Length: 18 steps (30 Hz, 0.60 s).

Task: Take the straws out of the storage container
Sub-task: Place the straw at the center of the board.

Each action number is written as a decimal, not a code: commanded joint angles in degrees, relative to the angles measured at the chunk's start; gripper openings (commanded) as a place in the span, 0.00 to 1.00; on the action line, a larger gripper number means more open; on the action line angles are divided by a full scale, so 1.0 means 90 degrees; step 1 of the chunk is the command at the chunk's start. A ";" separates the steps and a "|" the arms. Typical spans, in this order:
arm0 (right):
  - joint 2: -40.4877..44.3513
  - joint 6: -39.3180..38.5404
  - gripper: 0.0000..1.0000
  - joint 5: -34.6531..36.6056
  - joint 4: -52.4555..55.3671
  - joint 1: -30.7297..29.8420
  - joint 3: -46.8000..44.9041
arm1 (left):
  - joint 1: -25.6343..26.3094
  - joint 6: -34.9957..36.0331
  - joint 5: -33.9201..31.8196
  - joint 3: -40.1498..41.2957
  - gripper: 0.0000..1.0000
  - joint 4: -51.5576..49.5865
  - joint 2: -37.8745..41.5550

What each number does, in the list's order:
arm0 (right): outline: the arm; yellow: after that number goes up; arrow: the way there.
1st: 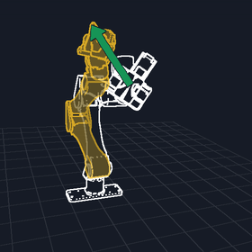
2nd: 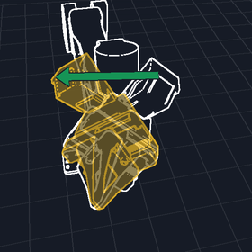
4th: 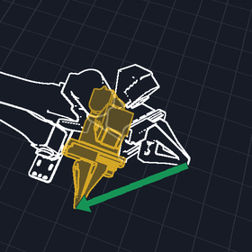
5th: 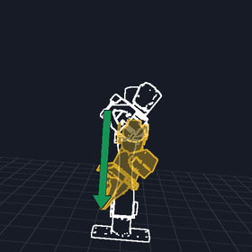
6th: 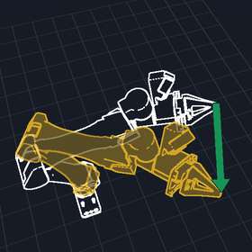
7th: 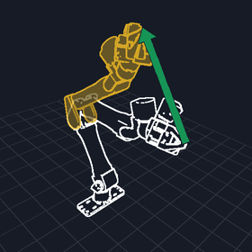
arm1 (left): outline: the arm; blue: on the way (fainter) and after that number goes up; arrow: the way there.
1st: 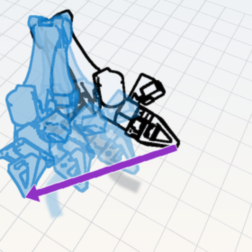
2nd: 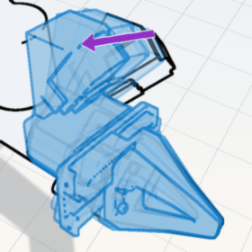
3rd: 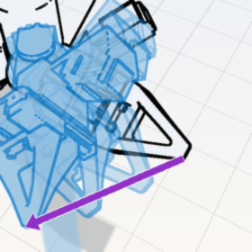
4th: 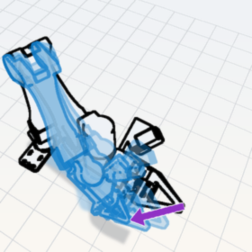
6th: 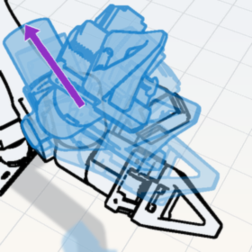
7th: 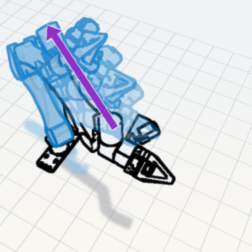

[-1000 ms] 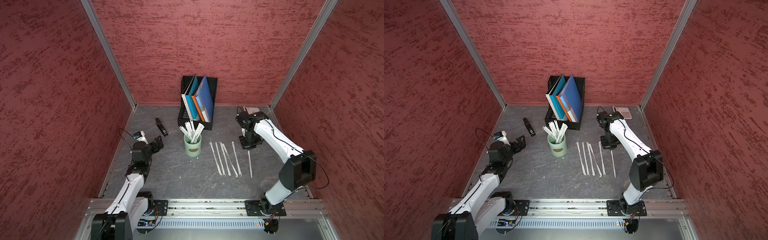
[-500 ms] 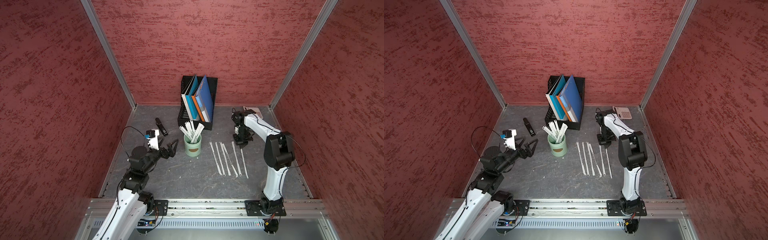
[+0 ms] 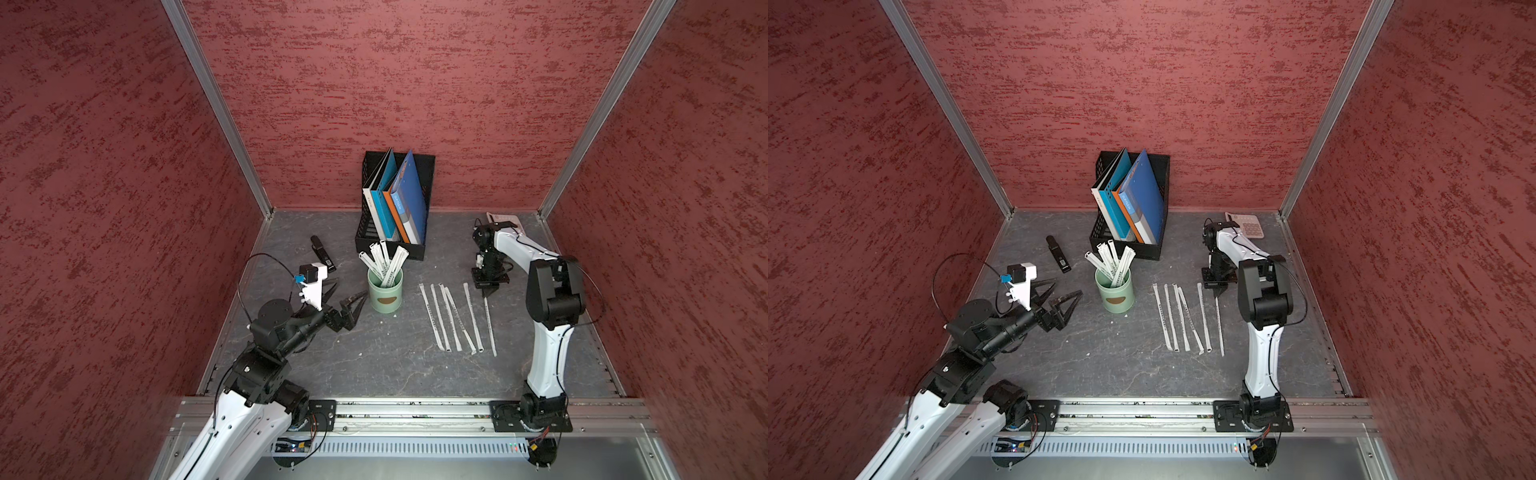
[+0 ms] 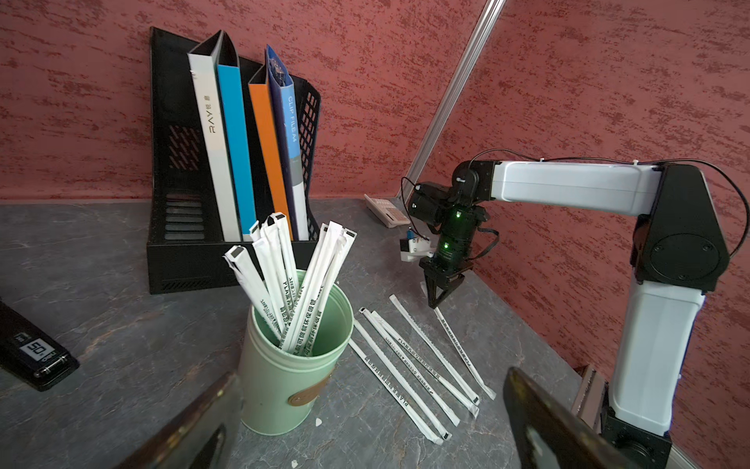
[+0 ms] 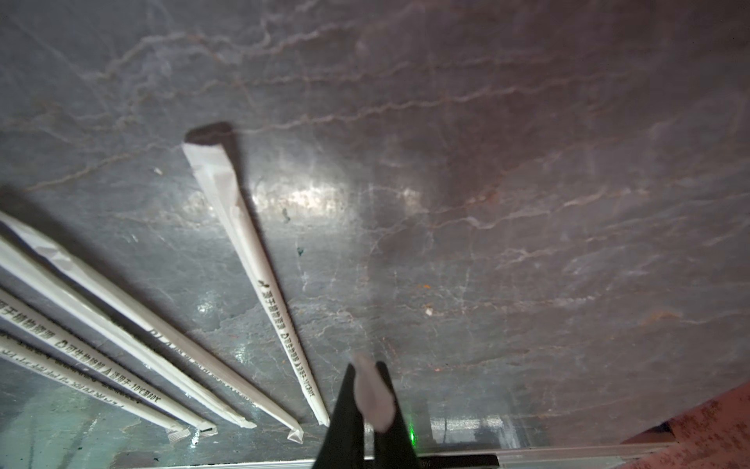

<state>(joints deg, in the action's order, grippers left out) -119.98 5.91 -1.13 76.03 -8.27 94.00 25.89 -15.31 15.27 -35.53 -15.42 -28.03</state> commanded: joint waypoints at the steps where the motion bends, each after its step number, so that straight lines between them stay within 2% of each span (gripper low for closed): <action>1: -0.0086 -0.0033 0.08 -0.0119 -0.0307 0.0078 -0.0014 | 0.0253 0.0177 -0.0446 -0.0124 1.00 -0.0382 -0.0150; 10: 0.0092 0.0013 0.31 -0.0001 -0.0410 0.0109 -0.0147 | 0.0909 0.0142 -0.1745 -0.0722 0.99 -0.1283 -0.0526; 18: 0.1045 0.0359 0.38 -0.0012 -0.0618 0.0100 -0.0302 | 0.1035 0.0333 -0.1989 -0.1633 0.99 -0.2518 -0.0811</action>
<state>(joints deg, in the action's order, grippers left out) -117.16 7.27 -1.13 72.18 -7.62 91.18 34.72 -13.98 -0.78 -48.47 -32.45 -35.38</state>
